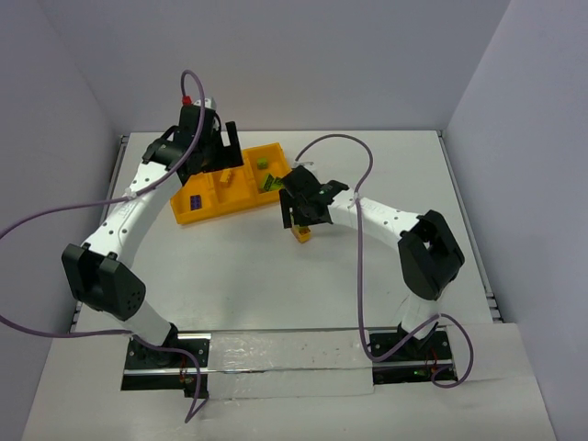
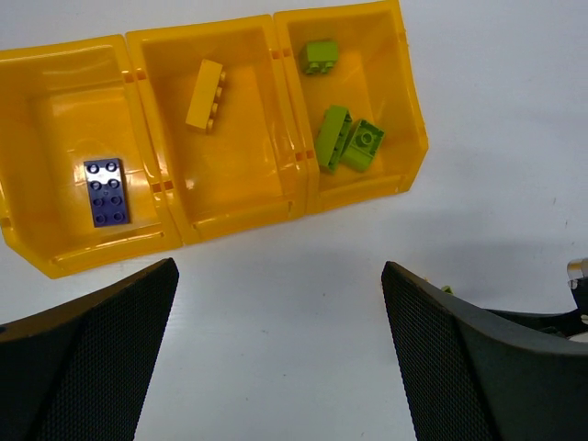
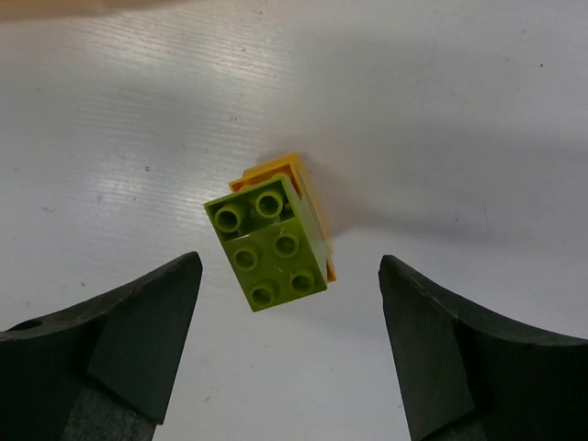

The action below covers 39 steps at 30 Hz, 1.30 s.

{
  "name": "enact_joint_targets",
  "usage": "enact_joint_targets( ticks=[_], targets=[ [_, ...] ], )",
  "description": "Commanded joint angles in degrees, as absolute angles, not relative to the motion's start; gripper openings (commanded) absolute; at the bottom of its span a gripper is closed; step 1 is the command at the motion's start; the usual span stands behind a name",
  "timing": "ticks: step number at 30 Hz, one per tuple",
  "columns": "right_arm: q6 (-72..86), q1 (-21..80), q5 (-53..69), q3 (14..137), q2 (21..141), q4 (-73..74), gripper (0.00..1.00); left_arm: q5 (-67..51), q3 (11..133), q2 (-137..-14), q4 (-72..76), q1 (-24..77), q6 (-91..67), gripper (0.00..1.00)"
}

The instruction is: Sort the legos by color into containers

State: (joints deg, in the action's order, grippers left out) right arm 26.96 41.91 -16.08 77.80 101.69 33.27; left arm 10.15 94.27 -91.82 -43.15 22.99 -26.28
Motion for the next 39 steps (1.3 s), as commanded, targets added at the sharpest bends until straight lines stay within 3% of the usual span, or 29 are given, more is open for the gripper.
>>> enact_joint_targets(
  ticks=[1, 6, 11, 16, 29, 39],
  targets=[
    [26.0, 41.9, -18.6, 84.2, 96.1, 36.4, 0.87, 9.7, 97.9, -93.5, -44.5, 25.5, -26.3, 0.99],
    [25.6, 37.3, -22.3, 81.2, 87.6, 36.8, 0.91, 14.3, 100.8, -96.6, -47.4, 30.3, -30.1, 0.99],
    [27.3, 19.2, -15.4, 66.3, 76.2, 33.7, 0.91, 18.9, 104.1, -102.6, -50.2, 40.6, -41.1, 0.99],
    [27.3, 12.5, -15.1, 60.8, 69.5, 33.3, 0.91, 22.5, 112.3, -112.1, -56.0, 47.0, -51.4, 0.99],
    [27.2, 10.5, -11.0, 58.9, 65.7, 31.9, 0.91, 24.8, 115.8, -121.1, -61.1, 50.1, -64.3, 0.92],
    [27.1, 10.5, -9.0, 58.3, 65.9, 30.9, 0.91, 23.1, 115.4, -123.4, -61.7, 50.8, -65.5, 0.73]
  ],
)
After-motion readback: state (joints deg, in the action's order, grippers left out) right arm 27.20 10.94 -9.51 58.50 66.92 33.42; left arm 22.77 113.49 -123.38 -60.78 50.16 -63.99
